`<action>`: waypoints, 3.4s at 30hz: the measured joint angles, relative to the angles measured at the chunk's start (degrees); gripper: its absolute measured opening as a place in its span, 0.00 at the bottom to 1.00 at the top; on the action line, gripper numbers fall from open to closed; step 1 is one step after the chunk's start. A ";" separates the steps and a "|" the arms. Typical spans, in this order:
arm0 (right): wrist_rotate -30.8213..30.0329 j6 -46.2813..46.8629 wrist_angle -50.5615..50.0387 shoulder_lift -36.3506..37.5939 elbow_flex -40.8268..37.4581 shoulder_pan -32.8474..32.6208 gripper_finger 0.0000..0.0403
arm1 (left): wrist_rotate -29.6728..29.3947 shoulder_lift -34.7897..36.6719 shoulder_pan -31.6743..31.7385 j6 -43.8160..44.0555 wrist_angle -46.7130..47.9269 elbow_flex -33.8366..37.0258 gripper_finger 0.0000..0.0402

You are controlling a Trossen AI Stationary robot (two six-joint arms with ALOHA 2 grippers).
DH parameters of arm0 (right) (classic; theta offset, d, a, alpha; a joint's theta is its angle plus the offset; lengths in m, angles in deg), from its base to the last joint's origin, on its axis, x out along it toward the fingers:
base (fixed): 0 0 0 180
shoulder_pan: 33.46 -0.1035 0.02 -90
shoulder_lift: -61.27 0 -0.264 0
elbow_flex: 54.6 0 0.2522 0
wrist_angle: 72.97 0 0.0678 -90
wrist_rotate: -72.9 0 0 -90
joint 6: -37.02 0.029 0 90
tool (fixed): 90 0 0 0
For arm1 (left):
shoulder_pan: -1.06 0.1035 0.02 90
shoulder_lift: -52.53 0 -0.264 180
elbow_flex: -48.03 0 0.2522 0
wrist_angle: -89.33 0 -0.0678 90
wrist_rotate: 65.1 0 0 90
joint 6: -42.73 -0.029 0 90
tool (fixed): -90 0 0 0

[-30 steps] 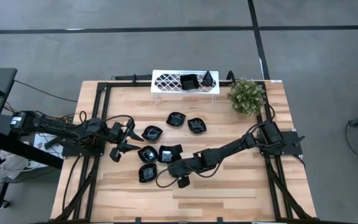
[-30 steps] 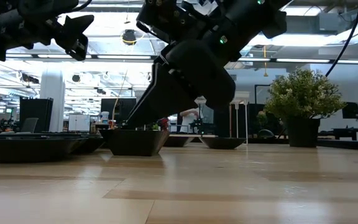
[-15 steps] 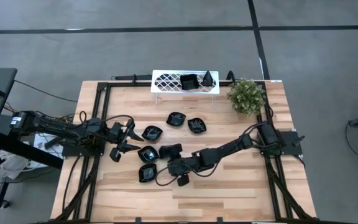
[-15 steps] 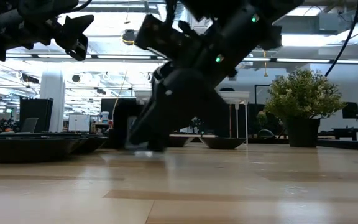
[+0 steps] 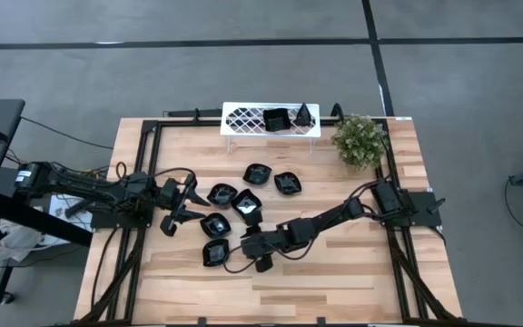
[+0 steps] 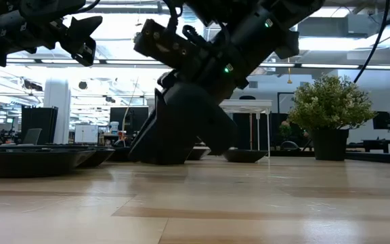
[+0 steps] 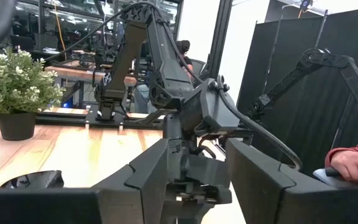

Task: Pick & Place Mini shaped plates
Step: Stack the distorted square plate on top of the distorted square plates on the shelf

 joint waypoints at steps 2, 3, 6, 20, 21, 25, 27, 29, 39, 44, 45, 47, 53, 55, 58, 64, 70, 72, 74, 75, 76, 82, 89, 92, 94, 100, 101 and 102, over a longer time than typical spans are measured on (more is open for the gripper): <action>-0.15 -0.03 -1.01 0.01 0.59 -0.15 0.31 | 0.00 0.00 -0.01 0.01 0.00 0.00 0.41; -0.15 -0.32 -1.22 0.01 0.88 -0.37 0.31 | 0.00 0.00 0.00 0.01 -0.01 0.00 0.41; -1.58 -1.28 -1.23 0.01 2.27 -0.77 0.30 | 0.00 0.00 0.00 0.01 0.00 0.00 0.41; -22.06 3.07 -8.00 0.03 4.27 -1.96 0.29 | 0.00 0.00 -0.01 0.02 0.00 0.00 0.41; -20.23 3.76 -8.22 0.03 4.25 -1.60 0.29 | 0.00 0.00 0.00 0.01 0.00 0.00 0.41; -16.61 5.01 -7.44 0.03 4.25 -0.53 0.29 | 0.00 0.00 -0.01 0.03 -0.02 0.00 0.41; -16.58 5.15 -6.75 0.03 4.25 -0.34 0.29 | 0.00 0.00 0.00 0.01 -0.07 0.00 0.41; -16.53 6.12 -6.21 0.03 4.25 -0.13 0.29 | 0.00 0.00 0.00 0.03 -0.11 0.00 0.41; -16.07 14.64 -4.11 -0.06 4.25 2.61 0.30 | 0.00 0.00 -0.02 0.01 -0.15 0.00 0.41; -15.97 17.28 -3.54 -0.65 4.25 3.57 0.30 | 0.00 -0.01 0.00 0.01 -0.18 0.00 0.41; -15.95 17.38 -3.39 -1.11 4.25 3.63 0.30 | 0.00 -0.01 -0.02 0.01 -0.17 0.00 0.41; -15.94 17.20 -2.68 -2.02 4.17 3.68 0.30 | 0.00 0.00 0.00 0.01 -0.20 0.00 0.41; -17.50 16.68 -1.94 -3.22 4.16 3.85 0.30 | 0.00 -0.01 -0.01 0.01 -0.27 0.00 0.41; -17.52 16.67 -1.76 -3.22 4.16 4.07 0.30 | 0.00 -0.02 0.00 0.01 -0.33 0.00 0.41; -17.52 16.55 -2.20 -3.22 4.19 4.44 0.30 | -0.01 -0.01 -0.02 0.01 -0.33 0.00 0.41; -17.50 17.98 -4.41 -3.22 4.19 5.10 0.29 | 0.00 -0.02 0.00 0.01 -0.33 0.00 0.41; -17.48 18.13 -4.42 -3.22 4.19 5.03 0.27 | 0.00 -0.02 0.00 0.01 -0.33 0.00 0.41; -17.48 18.25 -4.42 -3.22 4.19 5.03 0.25 | 0.00 -0.02 -0.02 0.01 -0.33 0.00 0.41; -17.48 18.33 -4.44 -3.22 4.19 5.04 0.21 | 0.00 -0.02 0.00 0.01 -0.33 0.00 0.41; -17.47 18.63 -4.44 -3.22 4.19 5.05 0.19 | 0.00 0.00 -0.01 0.01 -0.33 0.00 0.41; -17.45 18.82 -4.44 -3.22 4.19 5.05 0.17 | 0.00 -0.02 -0.01 0.01 -0.33 0.00 0.41; -17.08 19.76 -4.46 -3.22 4.19 5.03 0.06 | 0.00 -0.02 0.00 0.01 -0.33 0.00 0.41; -17.11 21.67 -4.49 -3.20 4.25 5.03 0.02 | 0.00 -0.02 0.00 0.01 -0.33 0.00 0.41; -17.11 21.69 -4.55 -3.20 4.25 5.03 0.01 | 0.00 -0.02 -0.01 0.01 -0.33 0.00 0.41; -17.24 21.69 -4.75 -3.04 4.25 4.91 0.01 | 0.00 -0.02 0.00 0.01 -0.33 0.00 0.41; -17.46 22.66 -8.73 0.13 4.25 4.48 0.00 | 0.00 -0.02 0.00 0.03 -0.33 0.00 0.41; -17.48 23.30 -10.13 1.02 4.25 4.46 0.01 | 0.00 -0.02 0.00 0.03 -0.33 0.00 0.41; -17.47 24.01 -11.51 1.89 4.25 4.46 0.01 | 0.00 -0.02 0.00 0.03 -0.33 0.00 0.41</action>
